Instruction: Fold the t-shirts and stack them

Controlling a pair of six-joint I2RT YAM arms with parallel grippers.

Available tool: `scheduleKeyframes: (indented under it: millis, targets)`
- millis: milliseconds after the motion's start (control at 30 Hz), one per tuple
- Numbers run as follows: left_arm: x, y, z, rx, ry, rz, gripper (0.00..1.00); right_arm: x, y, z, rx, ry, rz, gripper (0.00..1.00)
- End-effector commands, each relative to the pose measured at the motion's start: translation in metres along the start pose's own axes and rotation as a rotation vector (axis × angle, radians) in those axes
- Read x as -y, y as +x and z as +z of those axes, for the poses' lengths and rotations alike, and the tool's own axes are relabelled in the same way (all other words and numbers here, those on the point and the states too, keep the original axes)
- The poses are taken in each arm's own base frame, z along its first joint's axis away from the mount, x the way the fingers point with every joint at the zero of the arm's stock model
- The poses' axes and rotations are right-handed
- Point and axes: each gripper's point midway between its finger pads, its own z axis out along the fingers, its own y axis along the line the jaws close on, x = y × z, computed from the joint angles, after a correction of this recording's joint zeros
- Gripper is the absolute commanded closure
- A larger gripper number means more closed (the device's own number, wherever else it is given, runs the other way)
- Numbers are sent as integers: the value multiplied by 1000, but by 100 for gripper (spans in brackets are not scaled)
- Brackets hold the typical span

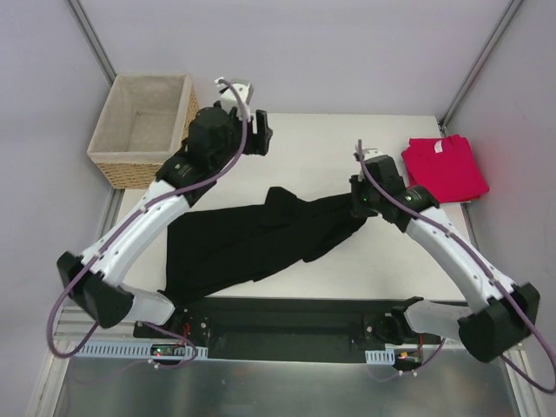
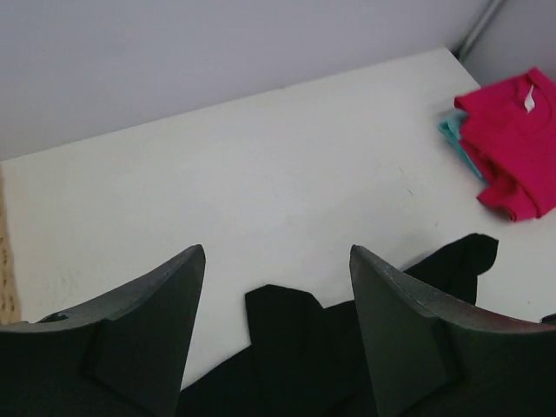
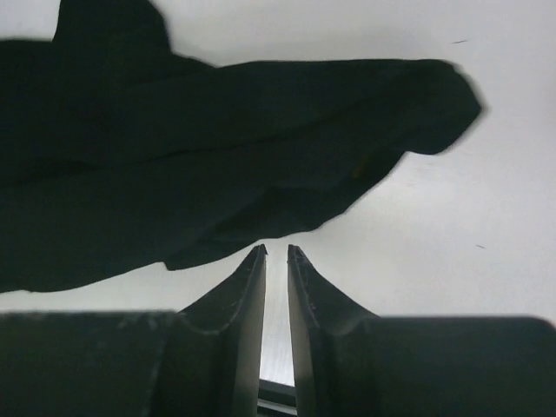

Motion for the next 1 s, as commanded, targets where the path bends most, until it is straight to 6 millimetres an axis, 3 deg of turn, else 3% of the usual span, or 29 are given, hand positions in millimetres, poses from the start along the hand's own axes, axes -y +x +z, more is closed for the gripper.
scheduleKeyframes:
  millis: [0, 33, 67, 133, 167, 367, 500, 533, 600, 667, 700, 967]
  targets:
    - [-34, 51, -37, -89, -155, -71, 35, -55, -1, 27, -123, -252, -8, 81]
    - [-35, 47, -51, -64, -159, -127, 36, -61, -2, 33, -133, -271, -9, 81]
    - [-39, 69, -56, -100, -171, -145, 37, -67, 2, 46, -168, -286, -10, 81]
    - [-43, 73, -74, -81, -176, -199, 39, -72, 2, 56, -188, -300, -11, 82]
    - [-46, 88, -78, -107, -185, -210, 39, -78, -3, 59, -185, -320, -9, 83]
    - [-51, 114, -108, -156, -208, -257, 42, -91, 16, 95, -332, -344, -2, 89]
    - [-53, 115, -119, -152, -222, -274, 43, -99, 21, 111, -413, -348, 25, 97]
    - [-53, 113, -122, -147, -221, -284, 43, -98, 31, 118, -460, -334, 30, 99]
    - [-53, 111, -126, -146, -226, -295, 43, -99, 27, 123, -467, -307, 36, 100]
    - [-52, 107, -129, -146, -223, -305, 44, -94, 36, 129, -528, -258, 42, 99]
    - [-51, 106, -130, -147, -220, -317, 44, -96, 28, 130, -522, -258, 43, 99]
    - [-43, 110, -134, -205, -221, -407, 47, -75, 63, 148, -768, -82, 32, 99]
